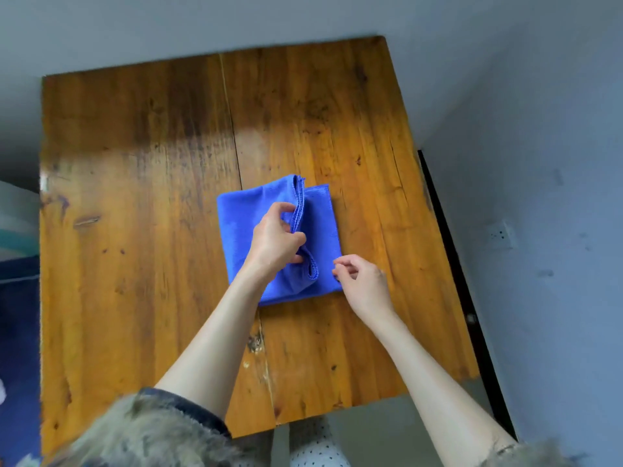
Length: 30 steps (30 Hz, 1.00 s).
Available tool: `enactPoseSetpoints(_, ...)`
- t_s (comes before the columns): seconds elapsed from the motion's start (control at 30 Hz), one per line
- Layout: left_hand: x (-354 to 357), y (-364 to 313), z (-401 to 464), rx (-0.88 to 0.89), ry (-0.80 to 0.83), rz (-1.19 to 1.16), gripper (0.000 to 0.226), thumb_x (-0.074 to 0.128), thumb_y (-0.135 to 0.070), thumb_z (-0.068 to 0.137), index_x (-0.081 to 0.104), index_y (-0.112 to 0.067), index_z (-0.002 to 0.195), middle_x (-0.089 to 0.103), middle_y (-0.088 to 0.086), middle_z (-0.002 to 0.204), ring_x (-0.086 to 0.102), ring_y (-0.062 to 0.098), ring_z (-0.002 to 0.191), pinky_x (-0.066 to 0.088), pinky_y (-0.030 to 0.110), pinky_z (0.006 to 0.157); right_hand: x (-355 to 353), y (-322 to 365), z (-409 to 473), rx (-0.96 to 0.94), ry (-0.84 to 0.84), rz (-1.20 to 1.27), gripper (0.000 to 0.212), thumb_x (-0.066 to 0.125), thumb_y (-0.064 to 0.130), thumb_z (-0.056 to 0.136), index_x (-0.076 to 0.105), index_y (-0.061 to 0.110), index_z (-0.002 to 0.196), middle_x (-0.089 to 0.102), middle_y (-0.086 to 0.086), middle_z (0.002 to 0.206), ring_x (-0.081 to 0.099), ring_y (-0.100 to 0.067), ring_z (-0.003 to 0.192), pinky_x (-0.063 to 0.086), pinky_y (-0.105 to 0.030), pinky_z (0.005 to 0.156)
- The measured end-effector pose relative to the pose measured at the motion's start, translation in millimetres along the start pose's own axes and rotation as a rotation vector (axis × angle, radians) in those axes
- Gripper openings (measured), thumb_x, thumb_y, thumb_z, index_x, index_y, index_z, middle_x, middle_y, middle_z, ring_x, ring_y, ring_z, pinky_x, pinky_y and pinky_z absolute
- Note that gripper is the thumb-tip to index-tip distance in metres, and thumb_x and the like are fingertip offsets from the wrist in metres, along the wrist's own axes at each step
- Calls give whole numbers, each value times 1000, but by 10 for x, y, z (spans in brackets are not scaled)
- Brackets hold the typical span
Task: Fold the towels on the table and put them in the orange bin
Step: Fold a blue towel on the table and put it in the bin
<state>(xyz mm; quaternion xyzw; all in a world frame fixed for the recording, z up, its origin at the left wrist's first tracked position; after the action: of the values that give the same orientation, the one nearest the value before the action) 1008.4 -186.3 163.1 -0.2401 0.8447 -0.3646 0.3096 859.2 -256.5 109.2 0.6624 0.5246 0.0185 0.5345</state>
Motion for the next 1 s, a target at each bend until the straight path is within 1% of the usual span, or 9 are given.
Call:
enactPoseSetpoints(0.13,225,-36,27,93,-52,116,48,52,3,80,49,-17,124,39,-2,72,51,17,65,58,31,52,-38,-89,47,18,74,53,19,51,22,94,67,18,101,69,4,92,64,-12,89,51,-27,81)
enactPoseSetpoints(0.37,580,107,49,102,-1,234,48,53,0,83,47,-15,128,45,5,89,56,31,91,55,47,77,-90,-123,124,135,131,249,27,38,21,98,65,22,99,65,13,81,62,-2,76,53,-34,80)
enactPoseSetpoints(0.5,585,160,5,161,23,94,39,48,-5,92,48,-12,130,55,6,96,60,19,82,57,38,76,-119,-97,161,158,141,269,31,44,29,97,65,7,90,67,-15,85,61,-31,83,51,-48,83)
enactPoseSetpoints(0.57,474,214,-72,279,-73,43,36,43,2,92,54,-11,124,57,4,101,60,14,84,55,28,76,-118,-79,162,150,135,249,25,53,34,93,66,13,92,66,-4,80,61,-22,80,52,-36,76)
enactPoseSetpoints(0.63,298,334,-145,469,-252,201,38,41,9,86,59,-8,115,59,5,102,59,21,97,45,23,85,-115,-34,173,148,102,178,26,59,42,87,66,19,95,64,11,73,61,-12,77,47,-25,69)
enactPoseSetpoints(0.7,133,491,-169,582,-387,490,39,45,8,83,61,-5,116,61,10,112,53,31,112,38,31,97,-87,30,188,137,57,78,32,61,52,82,62,22,91,60,10,66,60,-14,73,46,-30,67)
enactPoseSetpoints(0.8,-2,709,-122,585,-329,789,42,47,-8,88,52,-7,130,46,16,140,34,40,134,27,51,110,-24,131,179,82,16,-124,37,59,54,82,56,20,95,59,4,76,57,-23,80,41,-35,66)
enactPoseSetpoints(0.9,10,822,-72,524,-232,920,49,38,-27,92,43,-15,139,30,15,151,19,38,141,16,54,113,34,149,192,29,-24,-227,27,48,39,93,53,14,102,65,-10,98,58,-34,92,39,-37,67)
enactPoseSetpoints(1.0,90,859,-42,445,-232,995,52,32,-37,93,39,-20,142,26,12,153,16,35,143,12,57,113,45,158,205,23,-24,-289,25,38,33,98,50,13,103,65,-17,100,58,-40,92,40,-40,68)
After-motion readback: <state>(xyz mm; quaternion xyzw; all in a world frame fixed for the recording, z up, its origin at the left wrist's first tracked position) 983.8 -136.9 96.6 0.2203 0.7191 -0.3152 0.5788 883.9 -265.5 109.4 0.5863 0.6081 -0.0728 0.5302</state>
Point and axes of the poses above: each hand's wrist, its own z-axis towards the middle knuckle, its own x-axis out of the palm, y = z × x, the point moved 1 cm from there along z, towards the middle knuckle
